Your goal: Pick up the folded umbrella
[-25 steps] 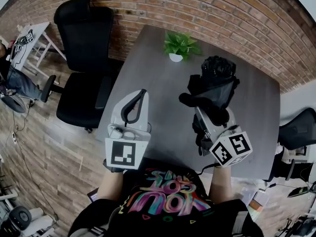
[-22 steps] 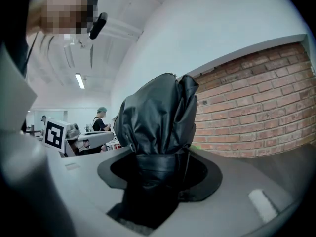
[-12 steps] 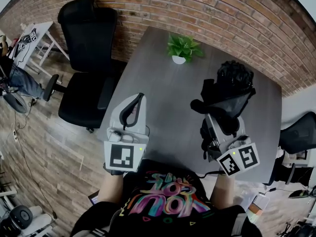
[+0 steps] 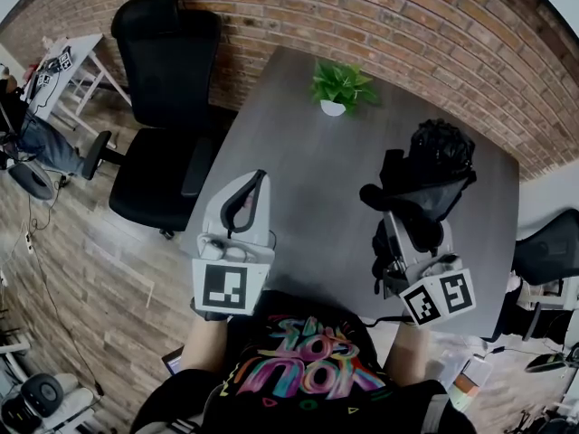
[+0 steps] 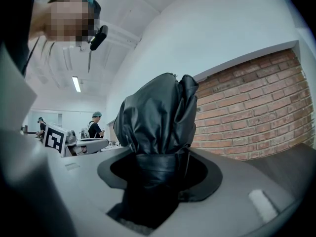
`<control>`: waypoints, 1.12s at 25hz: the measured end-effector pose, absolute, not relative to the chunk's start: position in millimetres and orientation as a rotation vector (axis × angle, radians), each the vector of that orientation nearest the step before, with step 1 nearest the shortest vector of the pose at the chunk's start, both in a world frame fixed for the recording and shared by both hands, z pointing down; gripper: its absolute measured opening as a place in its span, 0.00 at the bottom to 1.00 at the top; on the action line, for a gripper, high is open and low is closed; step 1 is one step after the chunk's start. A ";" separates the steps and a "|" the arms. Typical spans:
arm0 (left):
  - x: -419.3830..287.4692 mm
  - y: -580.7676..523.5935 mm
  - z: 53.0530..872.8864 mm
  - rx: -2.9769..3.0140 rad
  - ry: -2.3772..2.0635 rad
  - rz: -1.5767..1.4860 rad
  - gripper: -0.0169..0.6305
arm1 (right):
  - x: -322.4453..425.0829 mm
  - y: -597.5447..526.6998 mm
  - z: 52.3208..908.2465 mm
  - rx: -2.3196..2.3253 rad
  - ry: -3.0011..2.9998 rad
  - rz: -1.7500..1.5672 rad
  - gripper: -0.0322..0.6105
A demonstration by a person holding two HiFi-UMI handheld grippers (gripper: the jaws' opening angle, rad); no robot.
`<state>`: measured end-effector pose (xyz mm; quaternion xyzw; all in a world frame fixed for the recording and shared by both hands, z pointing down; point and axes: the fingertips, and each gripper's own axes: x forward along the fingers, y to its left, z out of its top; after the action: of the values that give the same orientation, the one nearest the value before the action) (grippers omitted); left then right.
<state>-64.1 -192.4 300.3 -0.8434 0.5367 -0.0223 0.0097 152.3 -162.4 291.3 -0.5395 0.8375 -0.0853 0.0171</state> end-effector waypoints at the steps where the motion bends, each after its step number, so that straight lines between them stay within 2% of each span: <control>1: -64.5 -192.0 300.3 -2.633 1.677 -0.068 0.03 | 152.9 -161.9 291.9 -1.684 2.601 -0.265 0.42; 28: -65.9 -194.1 308.5 -2.629 1.697 -0.094 0.03 | 158.3 -161.7 305.2 -1.716 2.580 -0.293 0.42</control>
<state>-65.9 -194.1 308.5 -0.8398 0.5420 -0.0300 0.0055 158.3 -161.7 305.2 -0.5514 0.8288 -0.0943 0.0145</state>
